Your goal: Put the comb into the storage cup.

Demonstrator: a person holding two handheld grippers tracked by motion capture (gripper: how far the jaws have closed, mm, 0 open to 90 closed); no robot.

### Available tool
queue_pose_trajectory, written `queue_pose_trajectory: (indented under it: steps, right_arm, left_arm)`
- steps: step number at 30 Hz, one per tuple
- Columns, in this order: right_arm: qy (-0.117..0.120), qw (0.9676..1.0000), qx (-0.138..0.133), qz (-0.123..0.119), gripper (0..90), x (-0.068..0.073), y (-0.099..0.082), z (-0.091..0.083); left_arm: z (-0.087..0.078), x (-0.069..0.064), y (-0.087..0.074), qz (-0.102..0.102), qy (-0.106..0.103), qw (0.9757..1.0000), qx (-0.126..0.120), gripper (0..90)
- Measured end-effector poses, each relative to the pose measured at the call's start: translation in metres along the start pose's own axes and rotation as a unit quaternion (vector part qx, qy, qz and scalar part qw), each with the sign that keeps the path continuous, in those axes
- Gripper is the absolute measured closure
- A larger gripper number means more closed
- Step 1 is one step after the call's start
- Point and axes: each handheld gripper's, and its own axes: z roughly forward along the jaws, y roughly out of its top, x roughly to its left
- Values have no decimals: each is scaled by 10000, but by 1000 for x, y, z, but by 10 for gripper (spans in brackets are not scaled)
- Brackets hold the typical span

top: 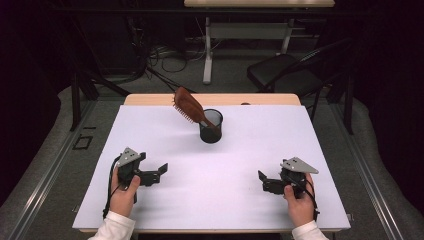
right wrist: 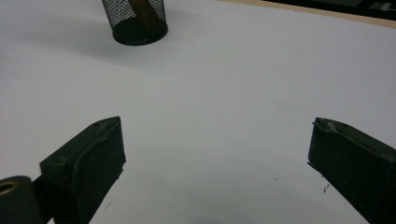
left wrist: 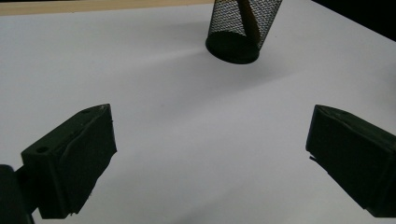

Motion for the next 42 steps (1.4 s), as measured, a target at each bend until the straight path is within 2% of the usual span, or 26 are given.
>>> queue_pose_trajectory:
  steps: [11,20,26,42]
  right_arm:
    - [-413,9990,146,-54,21,-7,-5,4]
    - [-633,9977,237,90,17,-17,-10,7]
    - [-715,9970,272,100,12,-19,-11,8]
    - [-717,9969,296,138,3,-21,-11,8]
  left_arm:
    - [4,2,-6,-11,360,9993,87,15]
    - [5,5,-10,-91,712,9973,167,15]
    - [5,9,-11,-143,782,9967,170,15]
    - [4,13,-12,-180,829,9963,167,15]
